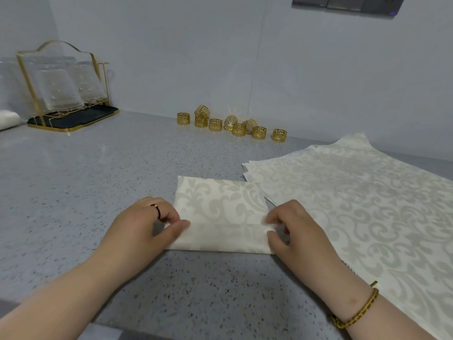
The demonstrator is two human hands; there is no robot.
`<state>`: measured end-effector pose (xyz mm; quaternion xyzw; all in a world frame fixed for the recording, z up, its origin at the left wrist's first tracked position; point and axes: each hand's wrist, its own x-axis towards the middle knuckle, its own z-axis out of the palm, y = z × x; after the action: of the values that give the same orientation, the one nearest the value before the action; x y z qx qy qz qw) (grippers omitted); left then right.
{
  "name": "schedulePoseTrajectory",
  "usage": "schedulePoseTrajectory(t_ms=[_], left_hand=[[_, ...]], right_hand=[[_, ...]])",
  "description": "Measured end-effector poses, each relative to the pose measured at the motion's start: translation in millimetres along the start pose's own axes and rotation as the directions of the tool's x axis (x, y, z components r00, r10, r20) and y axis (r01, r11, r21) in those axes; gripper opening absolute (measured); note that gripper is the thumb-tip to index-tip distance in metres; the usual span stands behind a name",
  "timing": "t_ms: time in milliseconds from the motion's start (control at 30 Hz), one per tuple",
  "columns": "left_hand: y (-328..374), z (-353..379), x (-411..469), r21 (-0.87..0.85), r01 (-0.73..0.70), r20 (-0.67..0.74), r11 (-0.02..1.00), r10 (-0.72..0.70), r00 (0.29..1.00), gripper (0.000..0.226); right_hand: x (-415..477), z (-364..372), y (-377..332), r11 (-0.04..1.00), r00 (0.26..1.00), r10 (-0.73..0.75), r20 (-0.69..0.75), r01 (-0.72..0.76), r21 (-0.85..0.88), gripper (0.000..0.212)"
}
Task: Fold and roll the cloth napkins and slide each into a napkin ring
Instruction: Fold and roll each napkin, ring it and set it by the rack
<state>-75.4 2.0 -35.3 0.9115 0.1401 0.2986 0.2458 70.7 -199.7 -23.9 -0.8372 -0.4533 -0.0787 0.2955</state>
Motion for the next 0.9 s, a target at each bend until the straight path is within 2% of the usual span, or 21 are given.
schedulePoseTrajectory(t_ms=[100,200,267,333,400,500,633,800,867,900], left_hand=[[-4,-2,-4,-0.021,-0.106,0.102,0.994,0.107,0.989,0.038],[-10,-1,-6,-0.024,-0.146,0.180,0.989,0.148,0.972,0.032],[-14,0,-6,0.015,-0.171,0.164,0.985,0.167,0.972,0.041],[-17,2,-5,0.029,-0.146,0.151,0.989,0.140,0.979,0.041],[-17,3,-3,0.040,-0.123,0.130,0.992,0.117,0.985,0.051],[-12,2,-3,0.043,-0.086,0.124,0.995,0.080,0.989,0.060],[-2,-3,-6,-0.015,0.015,0.122,1.000,-0.013,0.992,0.042],[5,-8,-8,-0.265,0.191,0.082,0.945,-0.176,0.981,0.027],[6,-7,-4,-0.267,0.248,0.074,0.931,-0.237,0.969,0.009],[5,-6,-2,-0.259,0.269,0.073,0.927,-0.259,0.963,0.015]], right_hand=[[-1,1,6,0.991,0.991,-0.131,-0.007,0.130,-0.040,0.019],[-2,-10,10,0.993,0.983,-0.114,0.141,0.108,0.044,0.036],[-4,-17,14,0.994,0.965,-0.104,0.240,0.093,0.058,0.035],[-4,-18,16,0.995,0.963,-0.098,0.251,0.094,0.030,0.031],[-3,-16,14,0.997,0.970,-0.076,0.230,0.076,0.008,0.029],[-3,-16,11,0.999,0.978,-0.026,0.208,0.015,0.052,0.021],[-2,-18,10,0.977,0.979,0.040,0.202,-0.080,0.198,0.022],[-1,-14,8,0.891,0.975,0.136,0.175,-0.197,0.408,0.017],[1,-11,8,0.874,0.971,0.175,0.161,-0.228,0.428,0.014],[2,-9,8,0.878,0.970,0.189,0.153,-0.236,0.417,0.014]])
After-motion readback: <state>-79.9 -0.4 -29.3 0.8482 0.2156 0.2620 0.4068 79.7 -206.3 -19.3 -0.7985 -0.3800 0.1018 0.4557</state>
